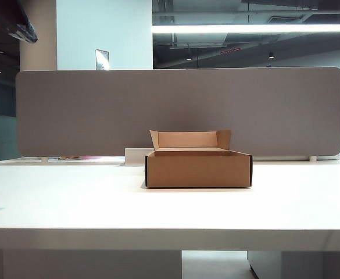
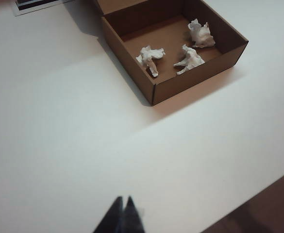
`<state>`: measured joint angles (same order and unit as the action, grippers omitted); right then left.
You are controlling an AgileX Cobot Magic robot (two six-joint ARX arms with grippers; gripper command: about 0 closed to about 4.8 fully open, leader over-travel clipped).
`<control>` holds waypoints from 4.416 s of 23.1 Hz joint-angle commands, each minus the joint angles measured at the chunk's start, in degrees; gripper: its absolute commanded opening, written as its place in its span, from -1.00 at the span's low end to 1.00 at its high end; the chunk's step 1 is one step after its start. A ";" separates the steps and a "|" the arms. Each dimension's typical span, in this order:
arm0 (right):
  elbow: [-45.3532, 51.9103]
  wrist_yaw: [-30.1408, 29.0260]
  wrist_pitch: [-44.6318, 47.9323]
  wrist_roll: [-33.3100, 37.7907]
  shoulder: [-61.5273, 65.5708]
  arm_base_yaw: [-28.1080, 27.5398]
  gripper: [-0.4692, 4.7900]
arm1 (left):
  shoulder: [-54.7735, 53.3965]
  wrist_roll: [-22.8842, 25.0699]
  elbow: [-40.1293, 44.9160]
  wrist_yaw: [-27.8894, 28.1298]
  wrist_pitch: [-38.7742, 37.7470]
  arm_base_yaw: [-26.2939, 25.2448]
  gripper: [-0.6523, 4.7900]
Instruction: Pick up all the paper balls on the table and put them in the paper box.
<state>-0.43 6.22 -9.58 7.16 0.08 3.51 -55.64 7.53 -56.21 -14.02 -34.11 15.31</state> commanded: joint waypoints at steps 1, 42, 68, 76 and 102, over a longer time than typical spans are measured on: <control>0.15 0.13 0.74 -0.09 -0.11 -0.02 -0.85 | 0.20 0.20 0.11 -0.35 0.46 0.02 -0.78; 0.20 0.13 0.63 -0.11 -0.11 -0.02 -0.85 | 33.94 -9.94 44.59 4.90 35.82 -14.01 -0.78; 0.20 0.11 0.57 -0.11 -0.11 -0.02 -0.85 | 47.43 -9.90 55.76 0.09 36.98 -16.20 -0.78; 0.20 0.11 0.55 -0.11 -0.11 -0.02 -0.85 | 54.99 -9.90 55.76 0.17 33.38 -16.83 -0.78; 0.20 0.11 0.55 -0.09 -0.11 -0.02 -0.85 | 55.41 -9.88 55.76 -0.20 30.34 -16.79 -0.78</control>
<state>-0.40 6.22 -9.78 7.16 0.08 3.46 -0.21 -2.42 -0.27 -13.96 -4.10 -1.45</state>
